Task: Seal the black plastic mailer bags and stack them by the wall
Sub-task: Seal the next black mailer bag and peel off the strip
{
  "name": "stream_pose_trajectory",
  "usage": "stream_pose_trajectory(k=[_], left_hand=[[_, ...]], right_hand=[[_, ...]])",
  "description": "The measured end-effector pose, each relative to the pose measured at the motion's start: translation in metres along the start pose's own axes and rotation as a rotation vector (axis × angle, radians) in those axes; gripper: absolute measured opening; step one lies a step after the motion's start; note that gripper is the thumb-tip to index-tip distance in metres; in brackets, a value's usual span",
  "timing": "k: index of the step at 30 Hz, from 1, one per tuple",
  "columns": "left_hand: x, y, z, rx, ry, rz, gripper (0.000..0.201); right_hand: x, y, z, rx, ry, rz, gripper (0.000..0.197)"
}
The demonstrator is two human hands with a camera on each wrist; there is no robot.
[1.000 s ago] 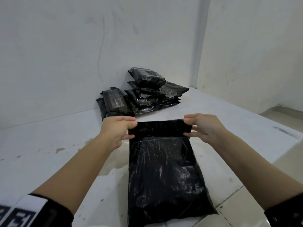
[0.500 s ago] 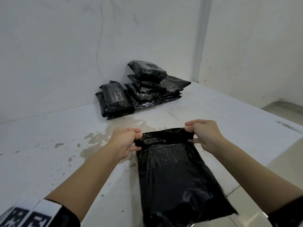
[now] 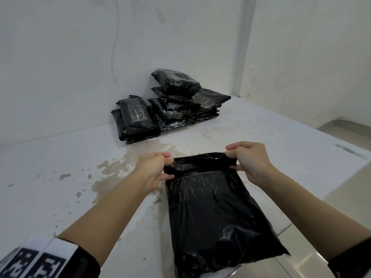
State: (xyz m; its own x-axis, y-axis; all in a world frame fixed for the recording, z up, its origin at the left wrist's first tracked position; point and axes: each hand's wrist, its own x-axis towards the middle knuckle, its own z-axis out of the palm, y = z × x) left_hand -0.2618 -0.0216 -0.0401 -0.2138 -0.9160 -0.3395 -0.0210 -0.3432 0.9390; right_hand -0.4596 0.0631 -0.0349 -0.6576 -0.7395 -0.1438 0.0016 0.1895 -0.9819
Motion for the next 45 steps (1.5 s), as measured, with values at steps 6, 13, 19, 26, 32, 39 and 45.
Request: stream_pose_trajectory(k=[6, 13, 19, 26, 32, 39, 45], left_hand=[[-0.005, -0.009, 0.003, 0.005, -0.026, 0.138, 0.014], [-0.011, -0.019, -0.008, 0.133, -0.191, 0.312, 0.018], [-0.012, -0.03, -0.017, 0.309, -0.299, 0.45, 0.011], [-0.017, -0.036, -0.021, 0.8, -0.371, 0.788, 0.022], [-0.012, -0.034, -0.02, 1.156, -0.34, 1.116, 0.032], [-0.02, -0.026, -0.002, 1.678, -0.201, 1.208, 0.045], [-0.017, -0.036, 0.001, 1.5, -0.196, 1.444, 0.048]], right_hand=[[0.0, 0.011, -0.008, 0.114, -0.01, -0.035, 0.019], [-0.001, 0.026, -0.02, 0.153, -0.111, -0.124, 0.023], [0.004, 0.039, -0.026, 0.181, -0.232, -0.192, 0.025], [0.001, 0.051, -0.032, -0.253, -0.339, -0.62, 0.024], [0.005, 0.037, -0.043, -0.813, -0.453, -1.045, 0.033], [-0.004, 0.025, -0.029, -1.266, -0.455, -1.077, 0.039], [-0.008, 0.018, -0.017, -1.493, -0.438, -1.053, 0.045]])
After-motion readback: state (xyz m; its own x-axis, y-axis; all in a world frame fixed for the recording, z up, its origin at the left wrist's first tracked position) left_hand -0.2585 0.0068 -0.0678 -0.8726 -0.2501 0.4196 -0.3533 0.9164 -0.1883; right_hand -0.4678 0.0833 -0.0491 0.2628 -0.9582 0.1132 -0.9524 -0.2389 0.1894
